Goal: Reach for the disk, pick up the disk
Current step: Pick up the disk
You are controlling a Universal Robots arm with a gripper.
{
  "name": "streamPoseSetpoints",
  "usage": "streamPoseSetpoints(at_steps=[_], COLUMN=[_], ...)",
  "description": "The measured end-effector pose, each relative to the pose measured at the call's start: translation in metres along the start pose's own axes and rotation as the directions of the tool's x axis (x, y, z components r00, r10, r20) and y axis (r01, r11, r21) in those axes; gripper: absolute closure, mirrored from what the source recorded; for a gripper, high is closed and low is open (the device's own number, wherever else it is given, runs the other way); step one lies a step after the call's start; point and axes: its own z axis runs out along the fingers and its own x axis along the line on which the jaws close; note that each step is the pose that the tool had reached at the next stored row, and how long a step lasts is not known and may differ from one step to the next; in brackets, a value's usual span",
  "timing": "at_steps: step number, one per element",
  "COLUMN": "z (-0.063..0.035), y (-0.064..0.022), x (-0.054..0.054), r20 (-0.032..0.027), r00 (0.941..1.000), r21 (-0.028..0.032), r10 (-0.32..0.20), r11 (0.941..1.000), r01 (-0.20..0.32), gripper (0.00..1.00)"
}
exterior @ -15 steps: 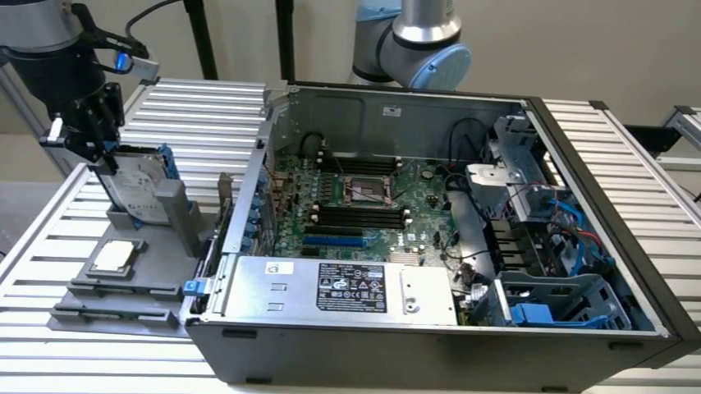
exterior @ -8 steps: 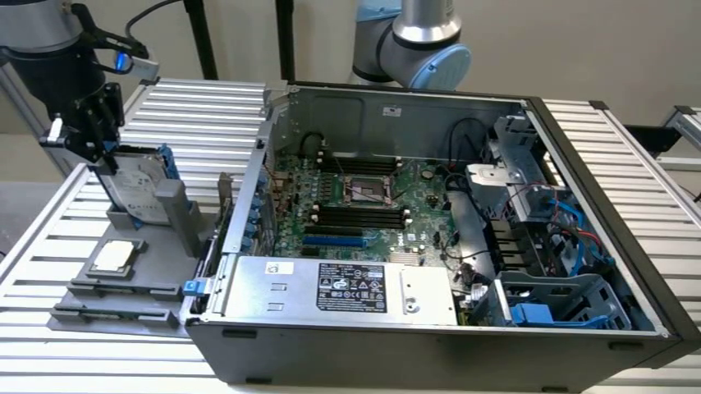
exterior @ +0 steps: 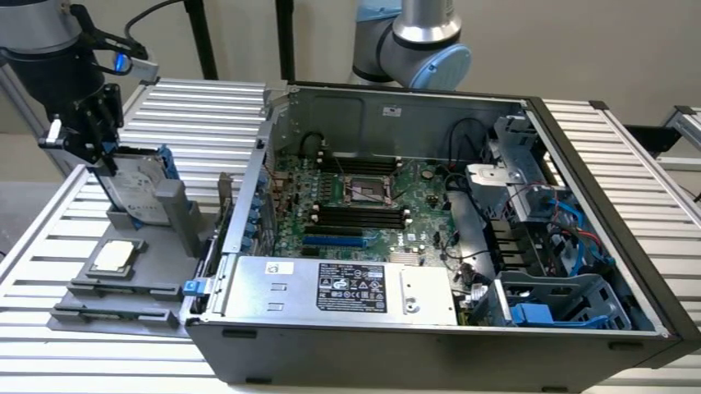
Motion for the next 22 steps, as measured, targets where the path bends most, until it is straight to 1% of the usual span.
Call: streamPoseSetpoints(at_steps=[18, 20, 22], z=[-0.0004, -0.0020, -0.0067], y=[0.0000, 0.0001, 0.0002], x=[0.0003, 0.0003, 0.0002], r20=[0.0002, 0.0001, 0.0000], r00=[1.0000, 1.0000, 1.0000], r21=[0.0002, 0.0001, 0.0000], r10=[0.000, 0.000, 0.000], r11=[1.0000, 1.0000, 1.0000], r01=[0.000, 0.000, 0.000], gripper=[0.67, 0.67, 0.67])
